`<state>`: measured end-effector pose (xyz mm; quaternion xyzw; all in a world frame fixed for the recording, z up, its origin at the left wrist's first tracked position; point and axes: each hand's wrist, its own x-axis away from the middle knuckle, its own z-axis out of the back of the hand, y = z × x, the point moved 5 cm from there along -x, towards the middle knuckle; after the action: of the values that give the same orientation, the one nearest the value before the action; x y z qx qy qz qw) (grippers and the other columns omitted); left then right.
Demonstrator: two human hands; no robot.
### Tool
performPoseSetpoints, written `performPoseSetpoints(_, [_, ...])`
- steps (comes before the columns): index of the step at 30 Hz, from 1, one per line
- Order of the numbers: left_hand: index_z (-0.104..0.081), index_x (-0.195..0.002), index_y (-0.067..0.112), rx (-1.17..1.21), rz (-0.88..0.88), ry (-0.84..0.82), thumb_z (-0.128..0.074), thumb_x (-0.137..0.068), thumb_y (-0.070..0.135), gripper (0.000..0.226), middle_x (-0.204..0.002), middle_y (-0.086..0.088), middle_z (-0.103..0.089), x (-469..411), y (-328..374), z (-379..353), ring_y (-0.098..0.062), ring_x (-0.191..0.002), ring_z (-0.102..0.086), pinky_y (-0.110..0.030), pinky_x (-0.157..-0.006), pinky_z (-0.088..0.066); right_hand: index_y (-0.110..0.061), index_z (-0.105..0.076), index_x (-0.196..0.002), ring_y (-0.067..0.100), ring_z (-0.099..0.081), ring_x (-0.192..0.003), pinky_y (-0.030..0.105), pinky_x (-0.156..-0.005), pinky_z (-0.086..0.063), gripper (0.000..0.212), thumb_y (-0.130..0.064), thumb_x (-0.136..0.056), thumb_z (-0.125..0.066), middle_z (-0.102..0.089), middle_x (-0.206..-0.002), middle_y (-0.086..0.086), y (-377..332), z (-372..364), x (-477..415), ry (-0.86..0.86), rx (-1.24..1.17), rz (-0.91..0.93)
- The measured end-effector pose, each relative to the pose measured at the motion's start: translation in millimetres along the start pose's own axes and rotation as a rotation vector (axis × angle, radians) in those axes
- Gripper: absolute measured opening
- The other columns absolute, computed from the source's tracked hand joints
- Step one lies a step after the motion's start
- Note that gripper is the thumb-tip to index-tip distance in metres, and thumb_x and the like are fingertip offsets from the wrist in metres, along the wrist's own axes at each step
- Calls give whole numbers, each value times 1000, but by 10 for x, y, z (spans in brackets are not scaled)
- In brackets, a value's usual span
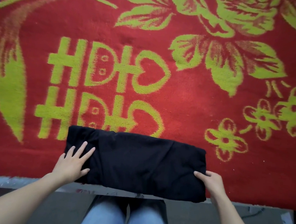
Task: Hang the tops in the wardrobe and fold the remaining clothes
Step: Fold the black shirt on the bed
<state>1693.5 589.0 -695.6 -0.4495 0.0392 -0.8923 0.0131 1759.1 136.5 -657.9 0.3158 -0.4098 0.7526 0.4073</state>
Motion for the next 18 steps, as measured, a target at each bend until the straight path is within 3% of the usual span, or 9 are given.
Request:
performPoseSetpoints(5, [13, -148, 33, 50, 44, 30, -46, -92, 52, 83, -156, -7, 19, 121, 36, 76, -26, -145, -2, -35, -113, -22, -8, -68, -75, 20, -63, -73, 32, -62, -48, 10, 0, -81, -67, -70, -89, 14, -408, -58, 484, -125, -60, 132])
performPoseSetpoints(9, [11, -149, 30, 247, 82, -6, -52, -90, 46, 87, -158, -7, 10, 288, -29, 38, -25, -144, -5, -33, -110, -28, -14, -66, -74, 17, -61, -87, 33, -77, -48, 10, -6, -79, -68, -62, -91, 1, -903, -480, 1014, -232, 49, 367])
performPoseSetpoints(11, [9, -149, 31, 351, 61, -41, -52, -91, 42, 85, -159, -1, 3, 389, -107, -3, -21, -145, -8, -32, -108, -30, -15, -49, -60, 17, -51, -78, 32, -69, -37, 27, -14, -80, -68, -48, -79, -5, -1163, -894, 1307, -265, 227, 538])
performPoseSetpoints(13, [6, -149, 31, 500, 48, -20, -55, -91, 33, 84, -159, 2, -3, 473, -188, -42, -16, -144, -12, -30, -107, -31, -20, -31, -58, 17, -47, -77, 31, -64, -25, 41, -22, -82, -64, -40, -79, -6, -1312, -1401, 1596, -295, 386, 667])
performPoseSetpoints(14, [4, -149, 30, 616, 45, -6, -58, -90, 27, 85, -158, 2, -5, 503, -217, -52, -14, -144, -15, -28, -106, -31, -21, -29, -59, 17, -50, -85, 30, -65, -23, 41, -25, -84, -61, -44, -87, -5, -1342, -1640, 1717, -301, 449, 704])
performPoseSetpoints(16, [-3, -149, 26, 930, 47, 24, -61, -88, 9, 86, -157, 1, -13, 547, -264, -42, -11, -141, -22, -24, -105, -30, -22, -37, -67, 17, -49, -114, 28, -75, -29, 29, -30, -90, -54, -51, -120, 1, -1325, -2060, 1881, -348, 467, 751])
performPoseSetpoints(17, [-7, -149, 24, 1119, 59, 38, -59, -87, 1, 84, -156, -2, -18, 559, -288, -31, -10, -137, -27, -24, -104, -30, -21, -47, -81, 15, -40, -127, 26, -88, -30, 17, -32, -93, -51, -43, -138, 5, -1286, -2228, 1937, -404, 420, 752])
performPoseSetpoints(18, [-10, -148, 22, 1320, 93, 52, -55, -88, -6, 80, -154, -5, -23, 574, -324, -32, -11, -132, -32, -25, -104, -31, -18, -53, -104, 14, -28, -136, 25, -100, -26, 19, -33, -95, -47, -31, -149, 5, -1257, -2364, 2001, -478, 382, 754])
